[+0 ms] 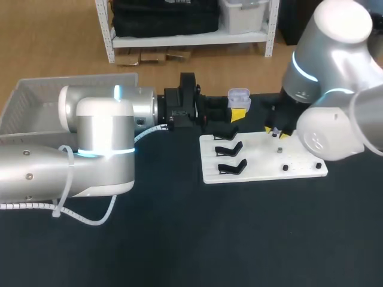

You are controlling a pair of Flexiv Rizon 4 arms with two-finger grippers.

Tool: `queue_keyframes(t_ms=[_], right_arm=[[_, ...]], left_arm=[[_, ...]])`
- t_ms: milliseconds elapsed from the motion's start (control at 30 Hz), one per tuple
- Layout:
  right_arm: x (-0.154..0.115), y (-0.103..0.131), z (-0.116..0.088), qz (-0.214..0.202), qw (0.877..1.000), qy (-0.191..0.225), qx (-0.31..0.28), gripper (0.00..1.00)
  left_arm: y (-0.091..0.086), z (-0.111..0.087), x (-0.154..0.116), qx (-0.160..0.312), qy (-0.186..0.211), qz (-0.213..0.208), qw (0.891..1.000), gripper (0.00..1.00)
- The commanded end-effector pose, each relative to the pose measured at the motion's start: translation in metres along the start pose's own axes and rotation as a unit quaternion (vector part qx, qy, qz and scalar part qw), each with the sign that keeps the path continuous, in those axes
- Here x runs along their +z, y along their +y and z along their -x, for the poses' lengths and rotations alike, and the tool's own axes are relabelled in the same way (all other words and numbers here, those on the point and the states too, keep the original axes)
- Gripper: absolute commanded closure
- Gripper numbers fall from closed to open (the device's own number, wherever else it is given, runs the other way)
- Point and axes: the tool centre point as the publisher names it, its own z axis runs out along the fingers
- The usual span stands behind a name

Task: Pick up each earbud case from the left stands, insert the matching earbuds, close the lid, and place the case in the box.

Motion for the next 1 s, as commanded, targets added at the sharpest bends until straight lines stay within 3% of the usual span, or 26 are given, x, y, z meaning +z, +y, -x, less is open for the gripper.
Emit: queue_keyframes(t_ms=[33, 167, 400, 700, 833, 1000], right_arm=[[0.001, 0.001, 0.002, -0.003, 1.000, -0.001, 0.004, 0.76], [0.002, 0.001, 0.003, -0.006, 1.000, 0.000, 0.005, 1.00], [-0.006, -0.002, 0.002, -0.012, 1.000, 0.001, 0.014, 1.00], [-0.057, -0.012, -0.001, 0.002, 1.000, 0.017, 0.026, 1.00], [-0.087, -0.012, -0.007, 0.008, 0.999, 0.034, -0.007, 1.00], [-0.122, -0.012, -0.016, 0.019, 0.992, 0.072, -0.098, 1.00]], left_arm=[[-0.001, -0.002, 0.000, 0.002, -0.004, 0.002, 1.000, 1.00], [-0.001, -0.002, 0.000, 0.002, -0.004, 0.002, 1.000, 1.00], [-0.001, -0.002, 0.000, 0.002, -0.004, 0.002, 1.000, 1.00], [-0.001, -0.002, 0.000, 0.002, -0.004, 0.002, 1.000, 1.00], [-0.001, -0.002, 0.000, 0.002, -0.004, 0.002, 1.000, 1.00], [-0.001, -0.002, 0.000, 0.002, -0.004, 0.002, 1.000, 1.00]])
